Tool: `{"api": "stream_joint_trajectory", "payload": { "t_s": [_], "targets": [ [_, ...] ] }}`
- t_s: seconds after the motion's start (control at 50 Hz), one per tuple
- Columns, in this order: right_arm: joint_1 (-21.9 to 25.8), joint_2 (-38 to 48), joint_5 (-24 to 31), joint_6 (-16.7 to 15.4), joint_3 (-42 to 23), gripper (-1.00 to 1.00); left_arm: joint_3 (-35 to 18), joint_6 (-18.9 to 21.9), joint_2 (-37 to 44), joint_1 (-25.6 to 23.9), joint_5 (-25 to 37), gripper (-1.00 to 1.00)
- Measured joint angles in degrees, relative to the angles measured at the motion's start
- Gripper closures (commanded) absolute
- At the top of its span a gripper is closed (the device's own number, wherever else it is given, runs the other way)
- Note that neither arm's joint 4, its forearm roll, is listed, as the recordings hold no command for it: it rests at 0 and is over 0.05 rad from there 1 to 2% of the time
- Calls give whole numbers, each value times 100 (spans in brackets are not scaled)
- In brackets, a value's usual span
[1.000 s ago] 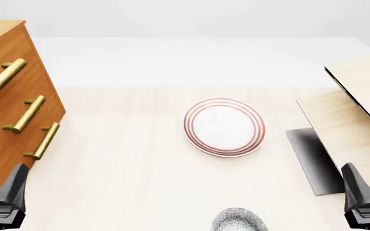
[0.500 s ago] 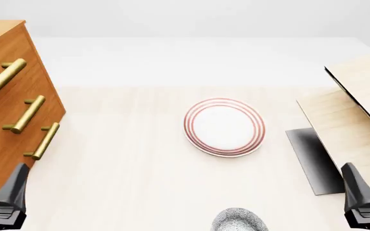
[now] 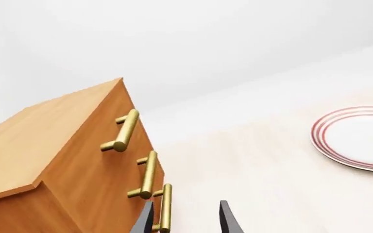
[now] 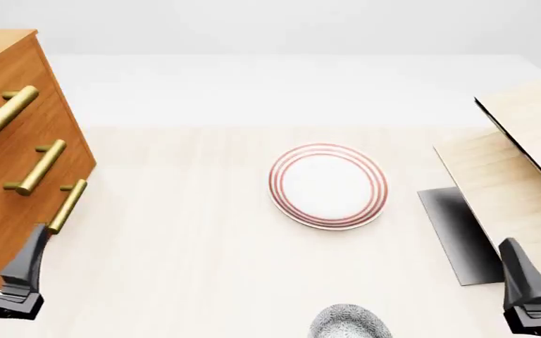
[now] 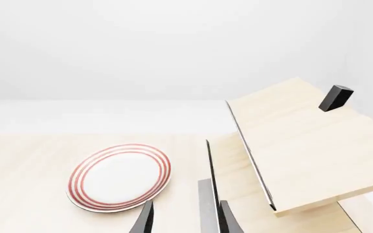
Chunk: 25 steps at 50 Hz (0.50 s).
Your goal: Open the top drawer of the cabinet and put the bowl in it.
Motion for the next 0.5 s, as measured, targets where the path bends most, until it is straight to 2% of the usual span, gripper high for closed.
{"api": "stream_joint_trajectory", "payload": {
  "t_s": [0.5],
  "targets": [
    [0, 1, 0, 0, 0, -100, -491, 1870, 1045, -73, -481, -100]
  ]
}}
